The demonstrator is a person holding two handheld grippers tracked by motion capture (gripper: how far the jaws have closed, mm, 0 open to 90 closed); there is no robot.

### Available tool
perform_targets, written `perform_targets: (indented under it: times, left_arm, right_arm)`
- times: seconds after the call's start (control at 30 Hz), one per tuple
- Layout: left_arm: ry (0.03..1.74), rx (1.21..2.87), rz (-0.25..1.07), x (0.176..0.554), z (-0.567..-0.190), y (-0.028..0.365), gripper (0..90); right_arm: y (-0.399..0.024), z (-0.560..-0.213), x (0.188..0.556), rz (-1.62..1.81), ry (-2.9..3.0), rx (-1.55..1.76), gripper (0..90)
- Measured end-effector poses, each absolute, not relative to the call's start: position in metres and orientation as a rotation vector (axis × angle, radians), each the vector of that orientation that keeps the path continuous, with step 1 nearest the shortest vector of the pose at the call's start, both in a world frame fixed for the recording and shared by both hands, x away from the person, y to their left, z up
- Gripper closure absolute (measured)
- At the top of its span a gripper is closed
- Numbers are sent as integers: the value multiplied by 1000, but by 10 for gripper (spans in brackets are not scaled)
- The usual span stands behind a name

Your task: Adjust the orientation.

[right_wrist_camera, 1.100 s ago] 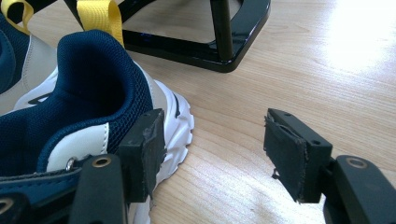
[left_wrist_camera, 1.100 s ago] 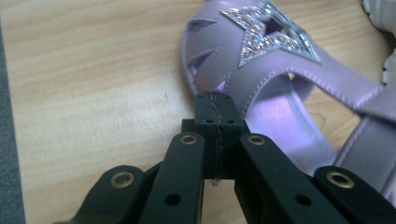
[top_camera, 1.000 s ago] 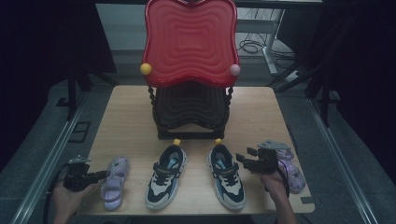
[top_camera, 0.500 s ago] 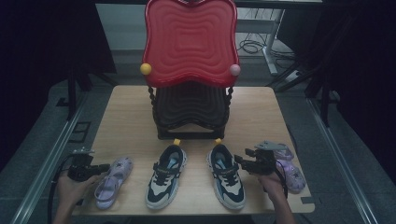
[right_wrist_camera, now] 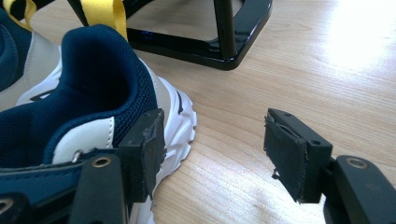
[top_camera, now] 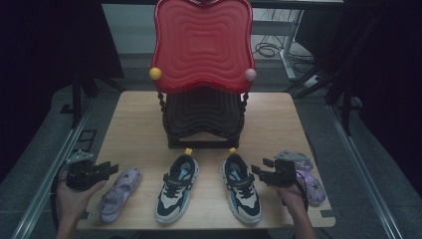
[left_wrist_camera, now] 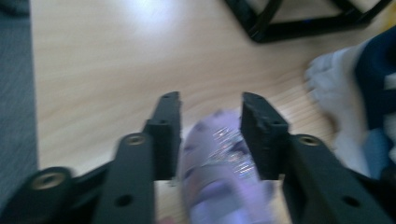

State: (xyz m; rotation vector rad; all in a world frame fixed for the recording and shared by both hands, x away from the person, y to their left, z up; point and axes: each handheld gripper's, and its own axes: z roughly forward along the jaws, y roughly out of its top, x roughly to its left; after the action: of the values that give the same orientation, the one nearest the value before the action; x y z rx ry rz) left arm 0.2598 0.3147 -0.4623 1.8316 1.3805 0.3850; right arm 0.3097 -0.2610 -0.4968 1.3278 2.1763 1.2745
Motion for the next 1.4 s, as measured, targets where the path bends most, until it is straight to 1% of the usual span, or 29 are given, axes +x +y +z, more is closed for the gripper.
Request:
perform_targets:
  times: [0.07, 0.13, 0.2, 0.4, 0.6, 0.73, 0.8, 0.9, 1.0, 1.1, 1.2, 1.4]
  left_arm:
    - [1339, 1845, 384, 259, -455, 306, 471]
    - [1306, 1866, 378, 258, -450, 298, 417]
    - [1299, 1859, 369, 258, -447, 293, 389]
    - [1283, 1832, 372, 261, -441, 281, 368]
    - [1274, 1866, 373, 268, -443, 275, 364]
    - [1283, 1865, 377, 269, -449, 279, 365]
    - [1273, 1873, 367, 268, -452, 280, 365]
    - [1254, 1879, 360, 266, -453, 280, 365]
    - [1229, 1882, 366, 263, -450, 280, 364]
    - [1217, 1873, 371, 259, -446, 278, 364]
    - [1213, 1891, 367, 256, -445, 273, 363]
    - [1220, 1913, 363, 255, -446, 266, 360]
  right_arm:
    - [-262, -496, 309, 1275, 2174, 1318, 384]
    - [-263, -495, 308, 1271, 2167, 1310, 384]
    - [-263, -493, 307, 1260, 2158, 1301, 384]
    - [-264, -491, 305, 1257, 2161, 1288, 389]
    - [-263, -492, 305, 1239, 2194, 1280, 442]
    - [-264, -493, 305, 1234, 2225, 1256, 535]
    - [-265, -490, 304, 1214, 2233, 1241, 598]
    - [-270, -483, 302, 1191, 2222, 1225, 716]
    - [-275, -477, 296, 1183, 2227, 1212, 798]
    - [-281, -474, 290, 1173, 2237, 1205, 847]
    - [-291, -472, 284, 1169, 2231, 1211, 873]
    - [-317, -471, 275, 1155, 2218, 1242, 889]
